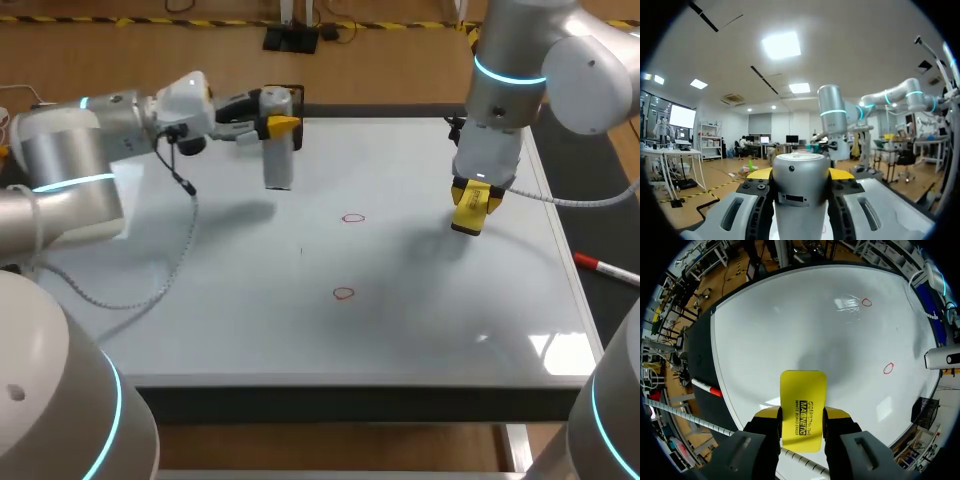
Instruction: Pick up the inspection probe, press it on each red-marked spot on the whiteboard one by one, put down the probe, pick up the eraser, and wipe off all the red marks.
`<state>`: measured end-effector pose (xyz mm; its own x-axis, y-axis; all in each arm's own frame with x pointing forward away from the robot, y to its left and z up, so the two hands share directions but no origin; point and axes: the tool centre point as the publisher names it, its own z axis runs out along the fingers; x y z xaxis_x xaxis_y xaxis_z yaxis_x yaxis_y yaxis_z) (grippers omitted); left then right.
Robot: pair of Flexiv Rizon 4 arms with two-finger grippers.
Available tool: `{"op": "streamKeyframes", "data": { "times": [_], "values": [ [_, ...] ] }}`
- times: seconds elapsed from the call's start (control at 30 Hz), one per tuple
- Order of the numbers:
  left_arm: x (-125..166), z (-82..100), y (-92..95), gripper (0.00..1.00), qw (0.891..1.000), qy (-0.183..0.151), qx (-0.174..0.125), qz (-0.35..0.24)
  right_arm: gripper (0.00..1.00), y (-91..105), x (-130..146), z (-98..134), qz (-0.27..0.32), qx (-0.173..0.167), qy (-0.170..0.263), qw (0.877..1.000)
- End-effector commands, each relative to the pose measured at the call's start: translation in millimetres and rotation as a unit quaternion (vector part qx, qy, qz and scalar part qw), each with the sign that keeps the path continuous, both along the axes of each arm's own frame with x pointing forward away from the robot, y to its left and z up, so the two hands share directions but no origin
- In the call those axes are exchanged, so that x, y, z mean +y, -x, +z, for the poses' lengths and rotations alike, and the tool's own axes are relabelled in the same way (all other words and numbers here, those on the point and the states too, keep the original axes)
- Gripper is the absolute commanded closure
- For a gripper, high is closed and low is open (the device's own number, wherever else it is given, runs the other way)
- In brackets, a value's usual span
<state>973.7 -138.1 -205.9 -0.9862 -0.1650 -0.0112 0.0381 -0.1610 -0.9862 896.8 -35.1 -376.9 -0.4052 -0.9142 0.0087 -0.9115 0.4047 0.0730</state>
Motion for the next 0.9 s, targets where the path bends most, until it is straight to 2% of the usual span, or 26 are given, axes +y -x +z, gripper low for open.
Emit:
{"op": "streamKeyframes", "data": {
  "times": [0.03, 0.47, 0.73, 0.9],
  "values": [
    [34, 6.5, 6.4, 1.0, 1.0, -0.004, 0.0, 0.009, 1.0, -0.2, -1, 1, 0.001, -0.001, 0.001, 1.0],
    [99, 6.4, -0.1, 1.0, 0.999, -0.004, -0.002, 0.038, 1.0, -0.2, -1, 1, 0.001, -0.001, 0.001, 1.0],
    [121, 5.8, -0.8, 1.0, 0.999, 0.002, -0.006, 0.053, 1.0, -0.2, -1, 1, 0.001, -0.001, 0.001, 1.0],
    [121, 5.8, -0.8, 1.0, 0.999, 0.002, -0.006, 0.053, 1.0, -0.2, -1, 1, 0.001, -0.001, 0.001, 1.0]
  ]
}}
